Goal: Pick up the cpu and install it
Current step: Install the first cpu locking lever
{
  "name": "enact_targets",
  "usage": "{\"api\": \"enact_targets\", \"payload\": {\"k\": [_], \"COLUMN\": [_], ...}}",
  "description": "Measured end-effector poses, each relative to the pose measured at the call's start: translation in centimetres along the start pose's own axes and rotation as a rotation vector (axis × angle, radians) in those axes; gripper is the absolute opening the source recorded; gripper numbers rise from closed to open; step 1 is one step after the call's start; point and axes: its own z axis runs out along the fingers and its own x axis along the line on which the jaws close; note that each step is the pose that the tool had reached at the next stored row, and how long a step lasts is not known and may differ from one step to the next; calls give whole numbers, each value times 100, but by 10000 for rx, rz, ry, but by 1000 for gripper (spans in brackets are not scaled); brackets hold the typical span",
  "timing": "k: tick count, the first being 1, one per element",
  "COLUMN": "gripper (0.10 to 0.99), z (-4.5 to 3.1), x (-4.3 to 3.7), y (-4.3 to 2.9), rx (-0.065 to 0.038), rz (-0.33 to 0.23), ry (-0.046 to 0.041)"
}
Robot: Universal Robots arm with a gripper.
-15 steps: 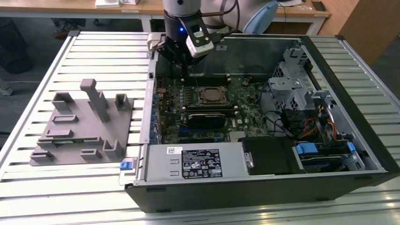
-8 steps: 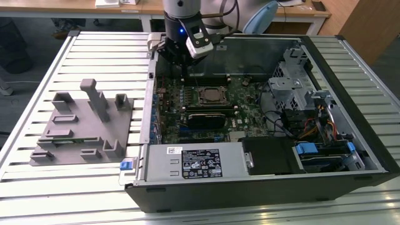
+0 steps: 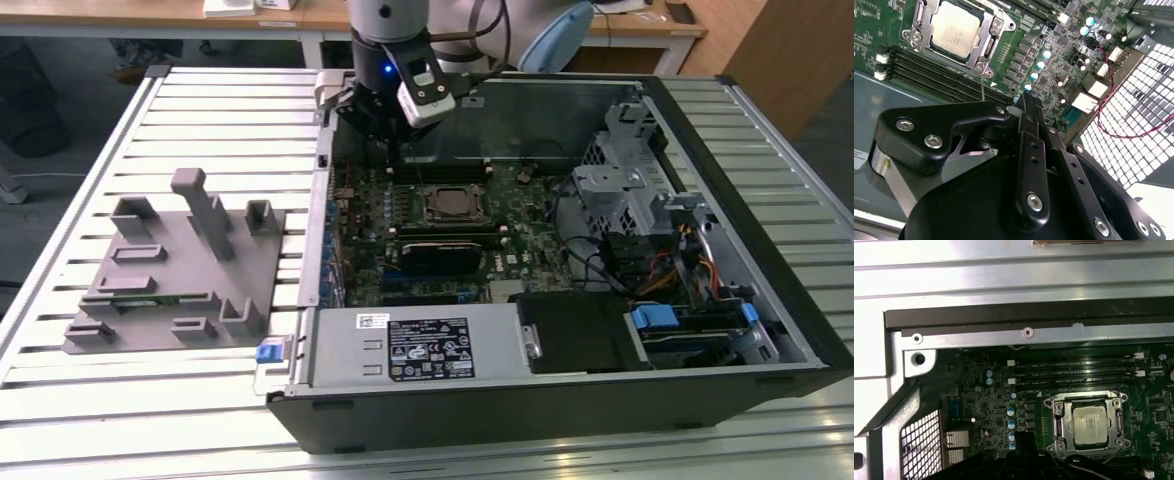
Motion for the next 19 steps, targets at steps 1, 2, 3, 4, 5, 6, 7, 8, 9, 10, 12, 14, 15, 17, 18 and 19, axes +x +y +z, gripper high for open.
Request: {"api": "enact_targets", "payload": {"k": [1, 2, 3, 4, 5, 6, 7, 8, 9, 10, 12, 14, 15, 17, 18, 19], "gripper": [106, 106, 106, 106, 106, 106, 106, 106, 106, 106, 106, 106, 106, 106, 106, 106], "z": [4, 7, 12, 16, 21, 25, 29, 67, 67, 67, 68, 70, 71, 74, 76, 78], "x": [-1, -2, -2, -3, -3, -4, -5, -13, -15, -16, -17, -21, -23, -32, -37, -42], "y": [3, 7, 11, 15, 19, 22, 25, 56, 58, 59, 59, 64, 68, 78, 85, 90], "rx": [1, 2, 1, 1, -1, -1, 0, 1, 2, 2, 0, 1, 0, 1, 1, 1], "rz": [0, 0, 0, -1, 0, -1, -1, 0, -1, 0, 1, 0, -1, -2, -1, 1], "ry": [0, 1, 1, 1, -1, -1, 0, 1, 2, 2, 0, 1, 0, 0, 1, 1]}}
